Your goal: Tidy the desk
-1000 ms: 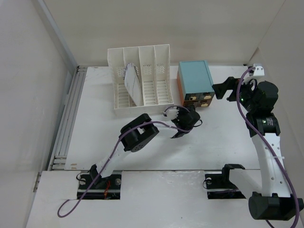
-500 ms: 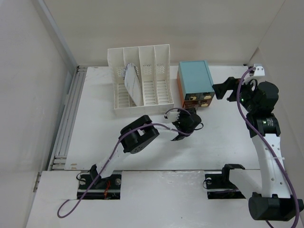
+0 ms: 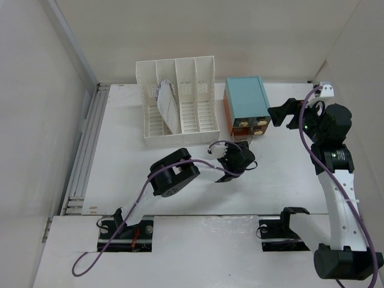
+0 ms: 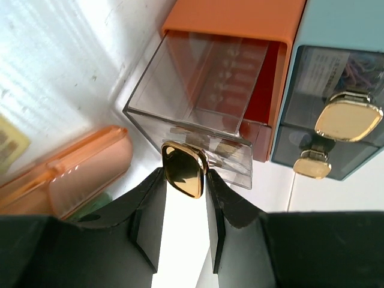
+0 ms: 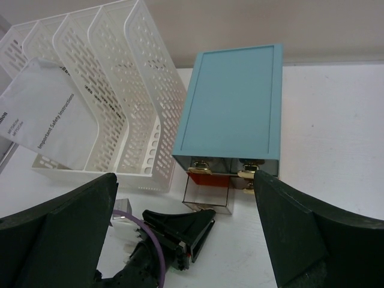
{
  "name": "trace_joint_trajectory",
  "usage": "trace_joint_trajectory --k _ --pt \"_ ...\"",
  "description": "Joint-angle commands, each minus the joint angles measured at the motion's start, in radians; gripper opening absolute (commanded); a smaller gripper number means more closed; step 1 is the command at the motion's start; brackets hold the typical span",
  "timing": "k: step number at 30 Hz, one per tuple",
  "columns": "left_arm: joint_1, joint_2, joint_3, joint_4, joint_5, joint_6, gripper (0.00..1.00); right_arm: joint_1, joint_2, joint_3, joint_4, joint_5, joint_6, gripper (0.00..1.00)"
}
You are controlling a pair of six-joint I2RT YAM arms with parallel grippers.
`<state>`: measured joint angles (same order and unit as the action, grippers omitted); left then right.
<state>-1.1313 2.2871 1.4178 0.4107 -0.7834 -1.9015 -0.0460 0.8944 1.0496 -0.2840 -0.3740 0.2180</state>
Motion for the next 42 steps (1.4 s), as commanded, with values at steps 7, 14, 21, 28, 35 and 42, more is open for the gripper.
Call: trace_joint_trajectory --k 7,14,21,28,35,42 --pt "-0.024 -0.074 -0.062 -0.066 0.009 -0.004 0.03 -0.005 -0.018 0.001 0.034 -0.002 0.017 1.0" --pt "-0.034 -0.124 -0.112 -0.001 -0.013 0.07 0.66 -0.005 -0.018 -0.008 0.034 -0.002 0.017 1.0" --pt "-0.068 -0.21 -0.144 0.048 -0.068 0.205 0.76 -0.005 -0.018 -0.008 0.034 0.007 0.006 1.0" --pt "-0.165 -0.414 -0.223 0.126 -0.177 0.485 0.6 -0.005 -0.018 -0.008 0.034 0.061 -0.058 1.0" --pt "-0.215 -0.823 -0.445 -0.003 -0.165 0.818 0.0 -0.005 -0.037 -0.017 0.055 0.071 -0.227 0.96" --pt "-0.206 -1.288 -0.568 -0.402 0.097 1.354 0.24 -0.005 0.021 0.071 -0.253 -0.526 -0.915 0.0"
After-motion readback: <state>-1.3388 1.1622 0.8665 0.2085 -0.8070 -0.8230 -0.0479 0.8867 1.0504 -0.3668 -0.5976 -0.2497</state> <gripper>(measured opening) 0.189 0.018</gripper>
